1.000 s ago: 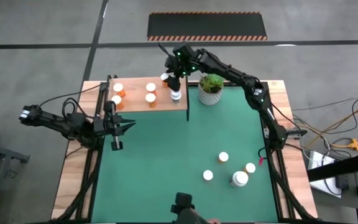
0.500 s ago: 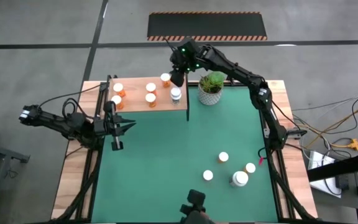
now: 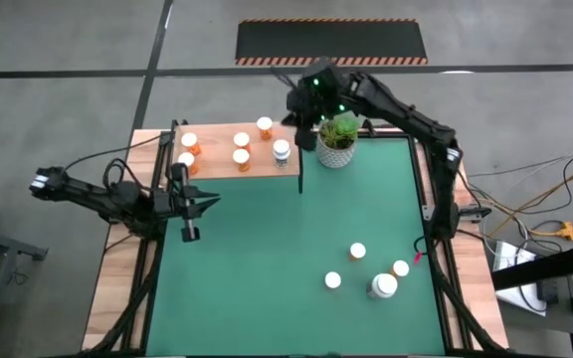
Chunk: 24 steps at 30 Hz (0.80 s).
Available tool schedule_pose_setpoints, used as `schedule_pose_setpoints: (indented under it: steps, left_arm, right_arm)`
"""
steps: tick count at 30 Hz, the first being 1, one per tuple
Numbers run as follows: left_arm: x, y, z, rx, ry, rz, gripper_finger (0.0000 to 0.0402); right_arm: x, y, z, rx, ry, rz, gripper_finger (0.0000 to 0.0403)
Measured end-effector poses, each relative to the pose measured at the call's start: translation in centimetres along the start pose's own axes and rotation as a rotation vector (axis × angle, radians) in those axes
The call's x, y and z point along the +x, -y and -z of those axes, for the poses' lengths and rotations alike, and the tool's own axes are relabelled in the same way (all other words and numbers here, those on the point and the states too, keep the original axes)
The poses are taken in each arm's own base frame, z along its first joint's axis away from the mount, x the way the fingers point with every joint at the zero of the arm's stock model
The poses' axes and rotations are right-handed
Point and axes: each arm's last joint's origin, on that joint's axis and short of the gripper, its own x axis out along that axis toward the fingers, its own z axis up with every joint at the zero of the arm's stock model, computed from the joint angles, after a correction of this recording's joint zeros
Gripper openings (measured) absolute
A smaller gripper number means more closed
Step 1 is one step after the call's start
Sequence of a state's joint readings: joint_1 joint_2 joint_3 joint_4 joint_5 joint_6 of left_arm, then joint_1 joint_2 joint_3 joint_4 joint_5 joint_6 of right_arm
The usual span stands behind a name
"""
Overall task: Pick and place medicine bottles onto shelf by color
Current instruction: Put the orange pill bottle on the shelf aligned with the other orange pill bottle
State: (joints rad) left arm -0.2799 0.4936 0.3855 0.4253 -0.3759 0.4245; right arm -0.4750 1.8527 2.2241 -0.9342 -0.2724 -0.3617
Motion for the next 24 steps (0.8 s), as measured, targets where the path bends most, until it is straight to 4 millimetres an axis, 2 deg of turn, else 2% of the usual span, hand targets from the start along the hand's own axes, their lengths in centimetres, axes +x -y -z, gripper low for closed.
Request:
schedule_pose_setpoints:
  steps: [5,9,12,15,19,24]
  left_arm:
    - [1.1,0.3,-0.4,-0.02,0.057,-0.027,0.0015]
    - [2.6,0.7,-0.4,-0.014,0.06,-0.04,0.0015]
    - [4.1,0.6,-1.2,-0.007,0.052,-0.06,0.0015]
    - [5.7,0.1,-2.4,0.0,0.033,-0.082,0.0015]
    - [8.1,-0.7,-3.5,0.051,-0.079,-0.087,0.0015]
    - [11.0,-3.4,-5.1,0.106,-0.254,-0.144,0.0015]
  right_arm:
    - [-0.4,-3.3,2.1,-0.074,0.032,-0.061,0.0009]
    - [-0.7,-5.9,4.5,-0.109,0.089,-0.075,0.0009]
    - [-1.8,-7.8,6.3,-0.143,0.141,-0.083,0.0009]
    - [-2.9,-9.1,8.1,-0.164,0.218,-0.074,0.0009]
    - [-3.9,-10.4,10.9,-0.182,0.29,-0.065,0.0009]
    - [-5.4,-11.6,13.6,-0.181,0.398,-0.107,0.0009]
